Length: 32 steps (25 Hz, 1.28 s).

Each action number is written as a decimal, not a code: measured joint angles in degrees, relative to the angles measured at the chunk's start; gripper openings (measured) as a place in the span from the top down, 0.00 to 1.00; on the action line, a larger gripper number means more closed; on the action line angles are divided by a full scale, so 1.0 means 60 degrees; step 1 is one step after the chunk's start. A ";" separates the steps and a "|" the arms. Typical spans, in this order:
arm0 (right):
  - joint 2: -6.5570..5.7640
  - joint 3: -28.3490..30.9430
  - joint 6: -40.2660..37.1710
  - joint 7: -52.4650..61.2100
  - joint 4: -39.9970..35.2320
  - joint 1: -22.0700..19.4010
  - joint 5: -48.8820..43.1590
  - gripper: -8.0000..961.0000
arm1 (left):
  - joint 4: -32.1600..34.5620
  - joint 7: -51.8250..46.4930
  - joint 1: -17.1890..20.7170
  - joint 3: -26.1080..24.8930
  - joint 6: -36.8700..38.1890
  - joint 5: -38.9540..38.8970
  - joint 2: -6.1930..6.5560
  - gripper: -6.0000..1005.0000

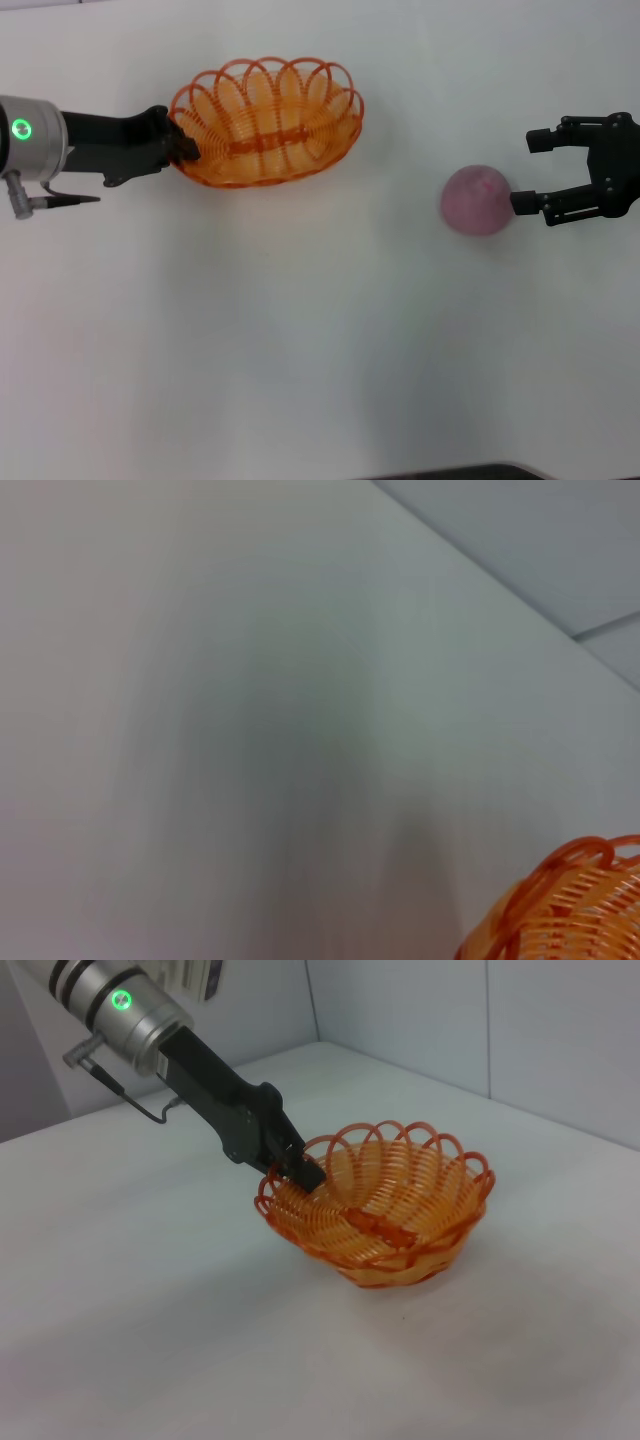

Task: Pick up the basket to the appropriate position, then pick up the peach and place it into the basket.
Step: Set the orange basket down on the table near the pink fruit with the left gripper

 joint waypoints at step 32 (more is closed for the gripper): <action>0.0121 -0.0033 -0.0004 -0.0396 0.0008 -0.0006 -0.0037 0.02 | -0.0655 0.0237 -0.0228 0.0546 0.0276 0.0588 0.0316 0.78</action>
